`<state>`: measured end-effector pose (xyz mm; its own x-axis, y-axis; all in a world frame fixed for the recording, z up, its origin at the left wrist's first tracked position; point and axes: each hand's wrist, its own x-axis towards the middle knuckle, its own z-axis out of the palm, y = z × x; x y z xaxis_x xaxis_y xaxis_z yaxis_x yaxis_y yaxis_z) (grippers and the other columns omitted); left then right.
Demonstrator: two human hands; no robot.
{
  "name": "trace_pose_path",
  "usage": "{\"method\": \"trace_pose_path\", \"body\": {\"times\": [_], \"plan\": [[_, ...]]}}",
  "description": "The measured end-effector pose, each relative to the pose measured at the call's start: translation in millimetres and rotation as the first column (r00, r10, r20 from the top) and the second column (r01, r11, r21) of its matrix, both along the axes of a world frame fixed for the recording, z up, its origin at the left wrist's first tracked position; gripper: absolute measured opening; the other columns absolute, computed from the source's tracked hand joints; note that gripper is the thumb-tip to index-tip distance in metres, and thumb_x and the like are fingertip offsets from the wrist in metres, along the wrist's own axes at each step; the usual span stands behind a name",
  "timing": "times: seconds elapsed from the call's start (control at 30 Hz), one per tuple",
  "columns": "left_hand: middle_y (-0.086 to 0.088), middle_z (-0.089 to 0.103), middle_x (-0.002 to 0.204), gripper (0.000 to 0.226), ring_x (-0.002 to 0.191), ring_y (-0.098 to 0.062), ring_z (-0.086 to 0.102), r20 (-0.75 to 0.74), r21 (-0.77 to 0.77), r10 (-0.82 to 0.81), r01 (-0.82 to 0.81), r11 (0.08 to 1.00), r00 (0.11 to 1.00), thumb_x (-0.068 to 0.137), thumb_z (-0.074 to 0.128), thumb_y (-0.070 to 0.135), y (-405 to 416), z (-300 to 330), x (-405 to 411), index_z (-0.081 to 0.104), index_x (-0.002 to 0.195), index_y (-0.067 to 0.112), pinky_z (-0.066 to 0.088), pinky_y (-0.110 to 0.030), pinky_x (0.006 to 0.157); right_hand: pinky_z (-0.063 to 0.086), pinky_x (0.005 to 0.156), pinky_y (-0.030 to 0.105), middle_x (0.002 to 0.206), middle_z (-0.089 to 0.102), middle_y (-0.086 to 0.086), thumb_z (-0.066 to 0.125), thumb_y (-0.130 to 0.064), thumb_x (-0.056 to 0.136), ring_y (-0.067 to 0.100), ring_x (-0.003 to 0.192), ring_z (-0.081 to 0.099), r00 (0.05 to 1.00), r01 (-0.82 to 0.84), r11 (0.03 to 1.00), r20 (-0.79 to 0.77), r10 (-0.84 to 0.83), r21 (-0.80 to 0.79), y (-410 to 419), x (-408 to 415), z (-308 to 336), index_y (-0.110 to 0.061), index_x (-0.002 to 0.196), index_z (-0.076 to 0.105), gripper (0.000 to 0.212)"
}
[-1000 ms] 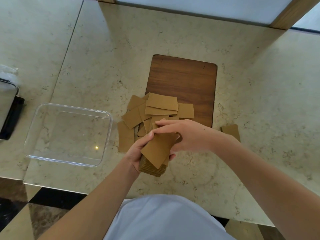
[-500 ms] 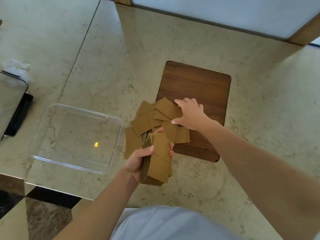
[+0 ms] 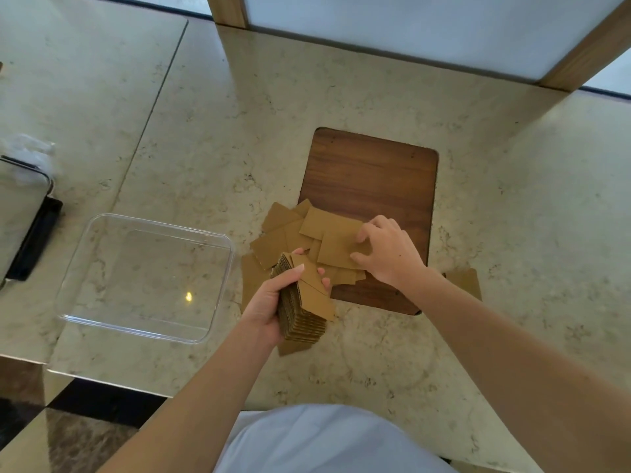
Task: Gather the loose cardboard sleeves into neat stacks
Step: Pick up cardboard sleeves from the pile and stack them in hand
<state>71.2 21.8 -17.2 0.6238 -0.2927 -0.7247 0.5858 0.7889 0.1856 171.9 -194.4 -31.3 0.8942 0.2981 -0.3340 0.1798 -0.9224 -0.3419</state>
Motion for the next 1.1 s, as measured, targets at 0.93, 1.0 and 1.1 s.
{"method": "trace_pose_path", "body": {"times": [0.93,1.0,1.1], "plan": [[-0.020,0.068,0.110,0.067,0.087,-0.034,0.073,0.131,0.350,-0.165,0.110,0.930,0.977,0.063,0.094,0.019,-24,7,-4,0.070,0.125,0.031,0.062,-0.047,0.070,0.035,0.057,0.030,0.082,0.042,-0.006,0.035,-0.034,0.106,0.016,0.065,0.050,0.987,-0.029,0.986,-0.154,0.055,0.165,43,-87,68,-0.019,0.093,0.058,0.030],[-0.028,0.066,0.118,0.064,0.096,-0.039,0.071,0.141,0.272,-0.152,0.109,0.956,0.978,0.071,0.090,0.020,-17,7,-2,0.067,0.130,0.031,0.062,-0.052,0.076,0.039,0.060,0.026,0.082,0.049,-0.009,0.030,-0.046,0.105,0.012,0.072,0.055,0.940,-0.007,0.966,-0.328,0.095,0.259,40,-74,69,-0.020,0.090,0.064,0.045],[-0.031,0.064,0.128,0.065,0.102,-0.042,0.069,0.142,0.136,-0.101,0.082,0.987,0.985,0.076,0.087,0.023,-6,4,-1,0.063,0.136,0.032,0.061,-0.057,0.082,0.052,0.067,0.020,0.089,0.067,-0.013,0.036,-0.059,0.103,0.004,0.079,0.065,0.877,0.156,0.931,-0.480,0.024,0.331,27,-43,62,-0.027,0.096,0.072,0.049]]}}
